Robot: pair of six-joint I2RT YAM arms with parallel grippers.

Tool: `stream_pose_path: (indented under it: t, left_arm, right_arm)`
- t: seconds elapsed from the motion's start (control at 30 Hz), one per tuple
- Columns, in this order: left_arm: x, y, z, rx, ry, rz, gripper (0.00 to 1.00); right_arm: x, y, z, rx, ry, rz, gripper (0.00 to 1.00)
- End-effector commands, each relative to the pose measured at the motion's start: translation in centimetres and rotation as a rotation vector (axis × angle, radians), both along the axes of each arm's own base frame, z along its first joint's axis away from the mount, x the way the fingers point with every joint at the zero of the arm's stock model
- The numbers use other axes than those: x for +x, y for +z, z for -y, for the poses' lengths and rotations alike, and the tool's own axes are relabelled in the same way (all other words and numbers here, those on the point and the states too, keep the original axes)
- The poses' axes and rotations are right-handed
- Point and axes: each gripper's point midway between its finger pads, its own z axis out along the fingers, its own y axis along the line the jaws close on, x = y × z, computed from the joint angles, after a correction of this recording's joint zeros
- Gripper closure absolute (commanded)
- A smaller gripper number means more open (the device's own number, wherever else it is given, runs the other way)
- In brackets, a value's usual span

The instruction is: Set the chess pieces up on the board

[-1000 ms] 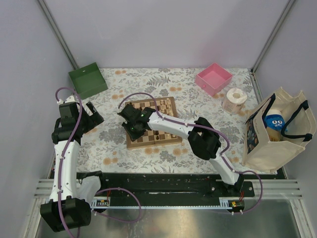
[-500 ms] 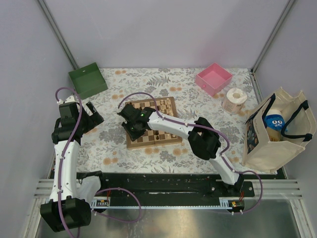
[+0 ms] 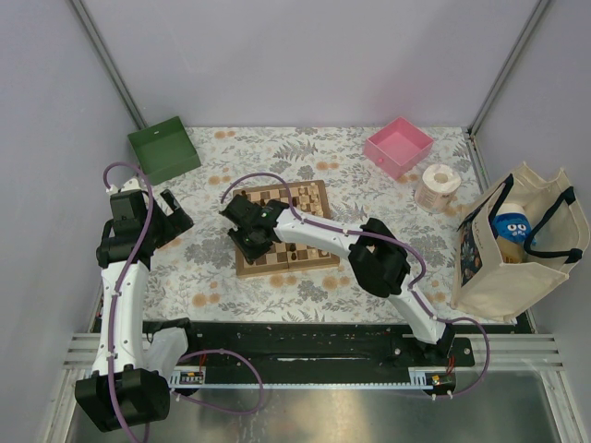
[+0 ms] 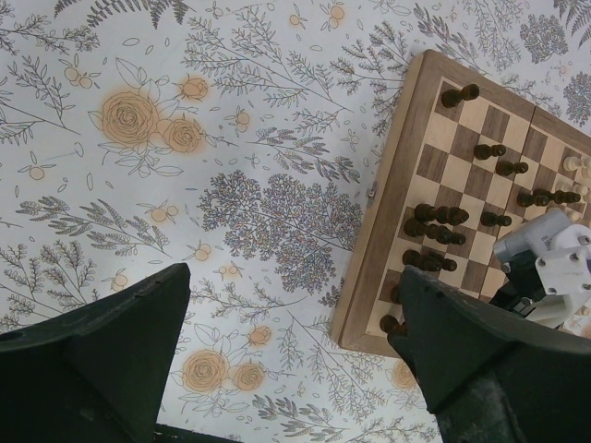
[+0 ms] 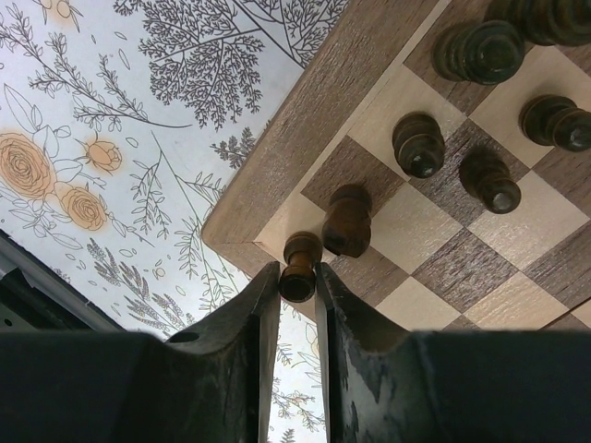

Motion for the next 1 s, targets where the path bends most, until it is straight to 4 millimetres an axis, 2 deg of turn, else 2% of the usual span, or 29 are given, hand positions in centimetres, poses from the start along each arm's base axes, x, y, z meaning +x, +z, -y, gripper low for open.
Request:
stream_pose_path:
  t: [0.0,0.2,0.33,0.5,0.57,0.6,0.63,0.67,0.77,0.83,0.97]
  left_arm:
    - [0.6,0.7,0.0,0.005,-0.014,0.048,0.01]
    - [0.6,0.6,0.1,0.002,-0.018,0.047,0.01]
    - [0.6,0.7,0.0,0.004,-0.015,0.050,0.01]
    - [0.6,0.5,0.0,0.005,-0.015,0.044,0.01]
    - [0.6,0.5,0.0,0.006,-0.014,0.042,0.01]
    - [0.6,0.4,0.0,0.005,-0.014,0.041,0.01]
    - [0.6,0.4,-0.1,0.008,-0.014,0.042,0.01]
    - [0.6,0.4,-0.1,0.008,-0.012,0.042,0.01]
    - [0.6,0.4,0.1,0.003,-0.021,0.049,0.01]
    - [0.6,0.2,0.2,-0.001,-0.021,0.048,0.01]
    - [0.7,-0.1,0.4,-0.010,-0.015,0.036,0.01]
  right_arm:
    - [0.4,1.0,-0.9,0.018,0.006,0.038,0.69]
    - [0.3,1.0,-1.0,0.022,0.008,0.028,0.66]
    - [0.1,2.0,-1.2,0.044,0.017,0.028,0.63]
    - [-0.3,4.8,-1.3,0.101,0.037,0.043,0.59]
    - [-0.5,6.6,-0.9,0.134,0.043,0.064,0.57]
    - [-0.6,7.9,-0.6,0.158,0.039,0.081,0.55]
    - [-0.6,8.3,-0.2,0.164,0.041,0.095,0.53]
    - [-0.8,10.2,0.2,0.201,0.045,0.124,0.51]
    - [-0.9,12.4,2.0,0.234,0.036,0.182,0.48]
    - [-1.0,13.6,3.6,0.246,0.021,0.216,0.49]
    - [0.8,14.3,7.7,0.255,-0.077,0.263,0.54]
